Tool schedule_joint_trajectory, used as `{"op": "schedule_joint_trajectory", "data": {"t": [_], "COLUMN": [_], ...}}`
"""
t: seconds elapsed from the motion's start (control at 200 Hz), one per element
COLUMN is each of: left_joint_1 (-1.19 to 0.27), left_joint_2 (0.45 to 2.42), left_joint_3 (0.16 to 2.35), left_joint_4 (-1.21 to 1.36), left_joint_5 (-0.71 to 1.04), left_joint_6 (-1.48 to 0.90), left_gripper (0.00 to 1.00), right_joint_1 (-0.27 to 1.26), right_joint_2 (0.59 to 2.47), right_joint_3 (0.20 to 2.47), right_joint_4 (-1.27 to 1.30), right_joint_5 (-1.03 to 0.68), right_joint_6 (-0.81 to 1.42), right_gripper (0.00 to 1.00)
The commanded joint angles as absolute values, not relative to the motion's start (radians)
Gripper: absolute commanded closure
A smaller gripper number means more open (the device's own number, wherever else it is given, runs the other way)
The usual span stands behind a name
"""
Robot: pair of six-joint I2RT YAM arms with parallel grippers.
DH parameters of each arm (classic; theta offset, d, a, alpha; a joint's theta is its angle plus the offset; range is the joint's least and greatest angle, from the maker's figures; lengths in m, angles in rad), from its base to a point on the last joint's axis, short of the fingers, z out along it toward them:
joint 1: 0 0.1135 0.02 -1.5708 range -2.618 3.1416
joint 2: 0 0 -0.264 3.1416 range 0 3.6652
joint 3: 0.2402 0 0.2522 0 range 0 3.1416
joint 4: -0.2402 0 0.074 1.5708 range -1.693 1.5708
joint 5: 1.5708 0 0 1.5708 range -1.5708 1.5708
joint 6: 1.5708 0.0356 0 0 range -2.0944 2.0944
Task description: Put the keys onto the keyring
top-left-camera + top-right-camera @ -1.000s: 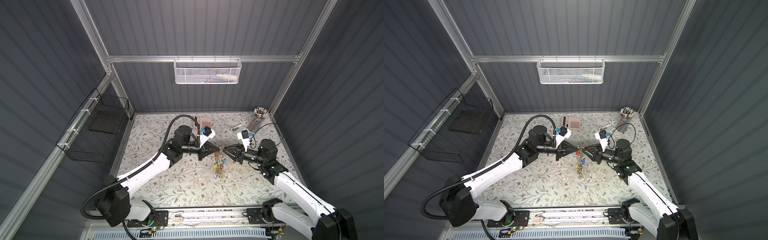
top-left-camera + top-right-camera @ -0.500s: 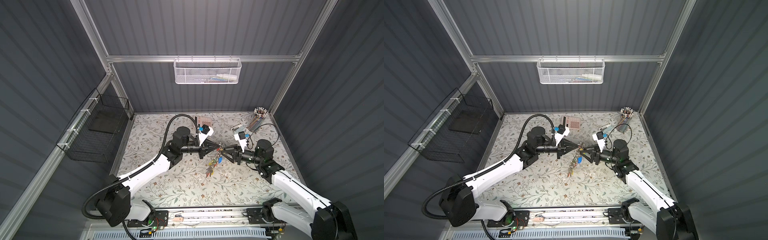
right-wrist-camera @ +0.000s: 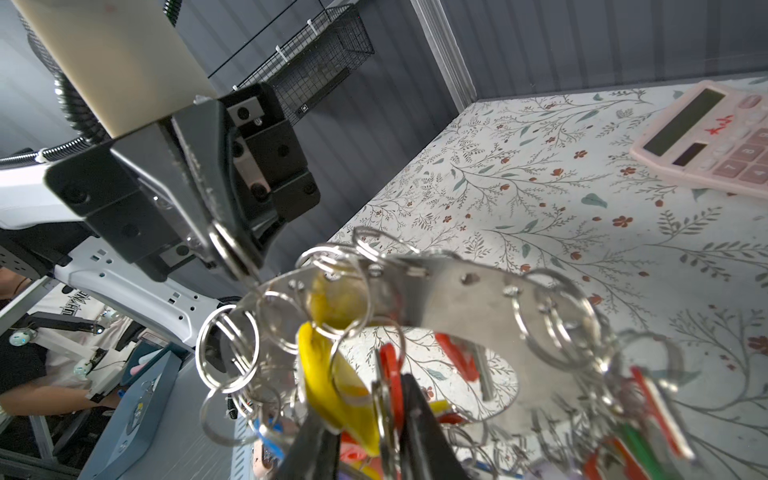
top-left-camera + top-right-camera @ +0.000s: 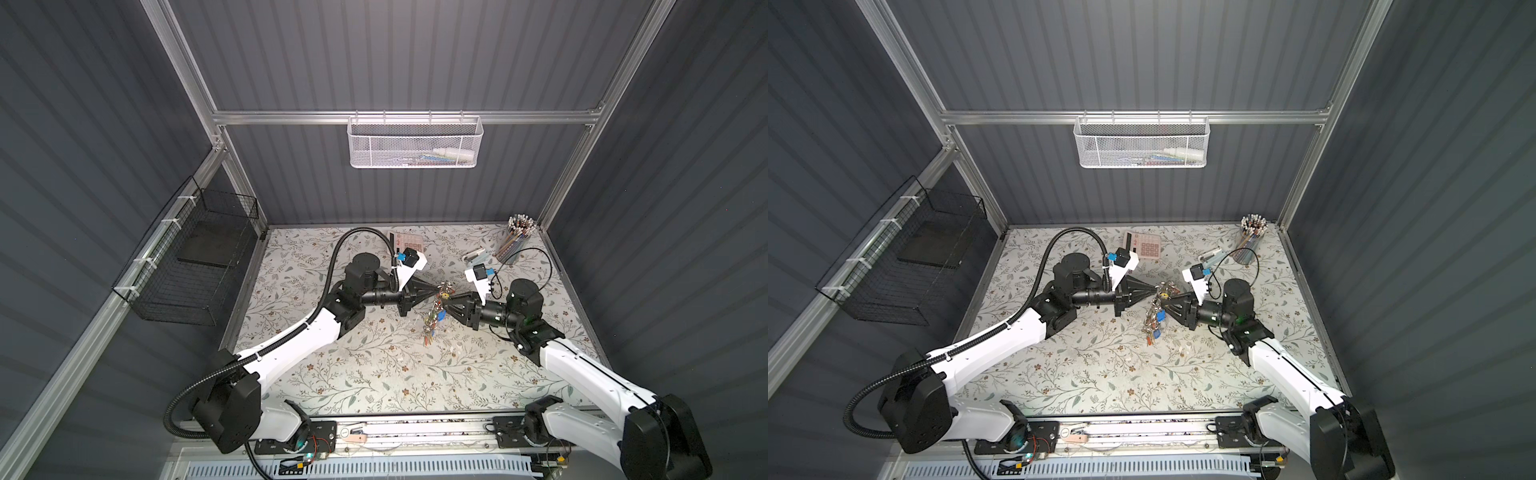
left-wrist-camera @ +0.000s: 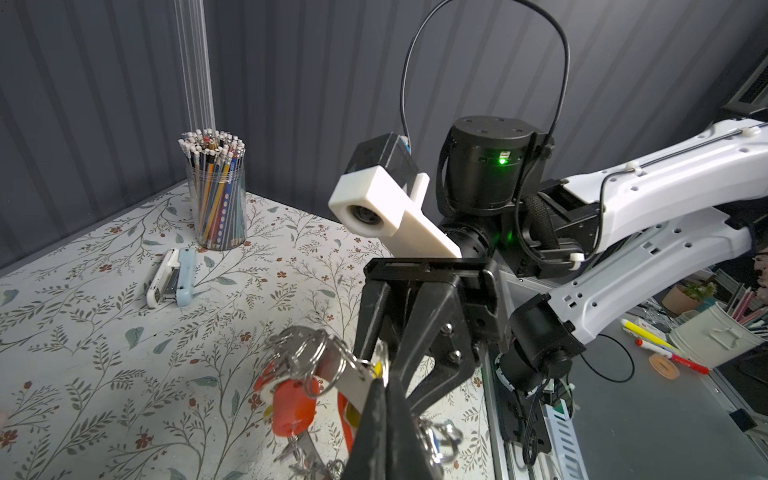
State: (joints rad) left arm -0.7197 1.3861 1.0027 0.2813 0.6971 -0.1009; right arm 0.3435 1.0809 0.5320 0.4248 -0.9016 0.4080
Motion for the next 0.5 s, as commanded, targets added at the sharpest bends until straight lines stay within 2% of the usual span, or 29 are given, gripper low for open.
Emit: {"op": "schedule_joint_trajectory", "data": {"t": [0.0,0.12,0.495], "left_joint_1": [-0.722,-0.723,-0.722], "left_joint_2": [1.359,1.349,1.311], "left_joint_3": [1.011,1.004,0.977], "left_joint_4": [0.315,0.291,0.233], "left_joint_5": [0.686,0.659,0.643], "left_joint_6": [-0.082,-0.063,-0.030], "left_gripper": [1.00,1.00,1.00], "right_joint_1": [0.348,0.348,0.348], "right_joint_2": [1.058,1.025,0.980], "right_joint_3": [0.510,0.491,0.508], "right_joint_4": [0.435,0.424,0.339], "right_joint_5": [-0.913,-0.898,-0.826], "right_joint_6": [0.407,0.406,0.358], "right_gripper": [0.77,0.80,0.80]}}
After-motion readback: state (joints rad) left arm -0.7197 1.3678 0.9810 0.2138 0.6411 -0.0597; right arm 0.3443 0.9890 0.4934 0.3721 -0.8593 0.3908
